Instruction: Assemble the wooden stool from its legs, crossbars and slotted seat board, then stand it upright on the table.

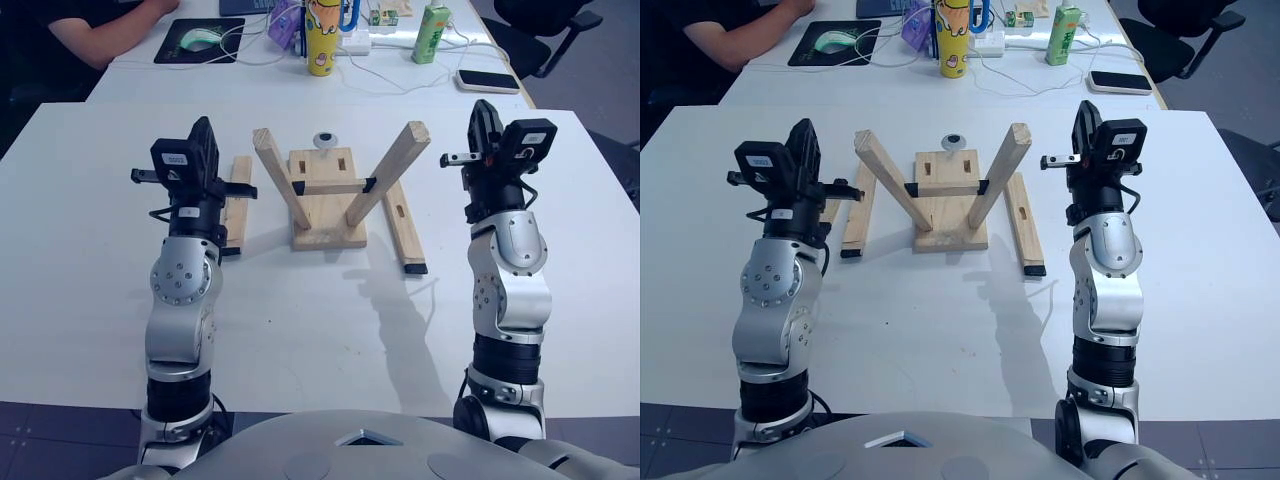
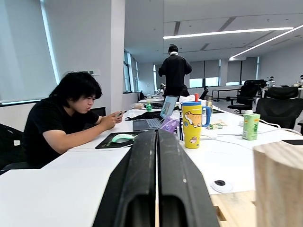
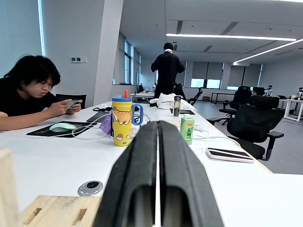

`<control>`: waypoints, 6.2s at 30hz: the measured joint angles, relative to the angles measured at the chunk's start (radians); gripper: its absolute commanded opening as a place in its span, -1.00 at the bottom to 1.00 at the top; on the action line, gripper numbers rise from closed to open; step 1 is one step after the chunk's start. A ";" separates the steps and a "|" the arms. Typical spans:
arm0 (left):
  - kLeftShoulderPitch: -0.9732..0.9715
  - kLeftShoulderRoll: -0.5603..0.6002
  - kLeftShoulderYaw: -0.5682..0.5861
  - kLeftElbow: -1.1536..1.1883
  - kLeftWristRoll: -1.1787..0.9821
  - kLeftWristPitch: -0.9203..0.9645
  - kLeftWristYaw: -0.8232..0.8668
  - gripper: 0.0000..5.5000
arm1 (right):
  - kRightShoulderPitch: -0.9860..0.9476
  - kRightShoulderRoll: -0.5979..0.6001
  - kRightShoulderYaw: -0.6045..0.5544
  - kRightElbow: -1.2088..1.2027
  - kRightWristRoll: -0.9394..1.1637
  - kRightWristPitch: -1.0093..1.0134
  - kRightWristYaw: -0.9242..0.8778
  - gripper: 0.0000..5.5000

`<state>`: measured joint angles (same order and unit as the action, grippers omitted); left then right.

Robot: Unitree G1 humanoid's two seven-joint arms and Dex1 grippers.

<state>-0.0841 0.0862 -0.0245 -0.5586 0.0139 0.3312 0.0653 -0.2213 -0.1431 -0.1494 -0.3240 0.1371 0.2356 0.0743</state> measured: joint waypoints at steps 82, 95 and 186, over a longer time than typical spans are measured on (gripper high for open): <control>-0.176 0.462 -0.337 0.493 0.139 0.135 -0.774 -0.99 | -0.466 -0.075 0.294 0.933 0.017 -0.251 1.006 -1.00; -0.207 0.443 -0.309 0.494 0.195 0.193 -0.696 -0.99 | -0.466 -0.010 0.314 0.928 -0.002 -0.258 0.936 -1.00; -0.493 0.260 -0.383 1.037 0.176 -0.017 -0.656 -0.99 | -0.468 -0.339 0.503 0.885 -0.408 -0.101 0.744 -1.00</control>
<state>-0.5772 0.3459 -0.4071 0.4783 0.1896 0.3138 -0.5903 -0.6889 -0.4818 0.3535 0.5606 -0.2704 0.1344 0.8188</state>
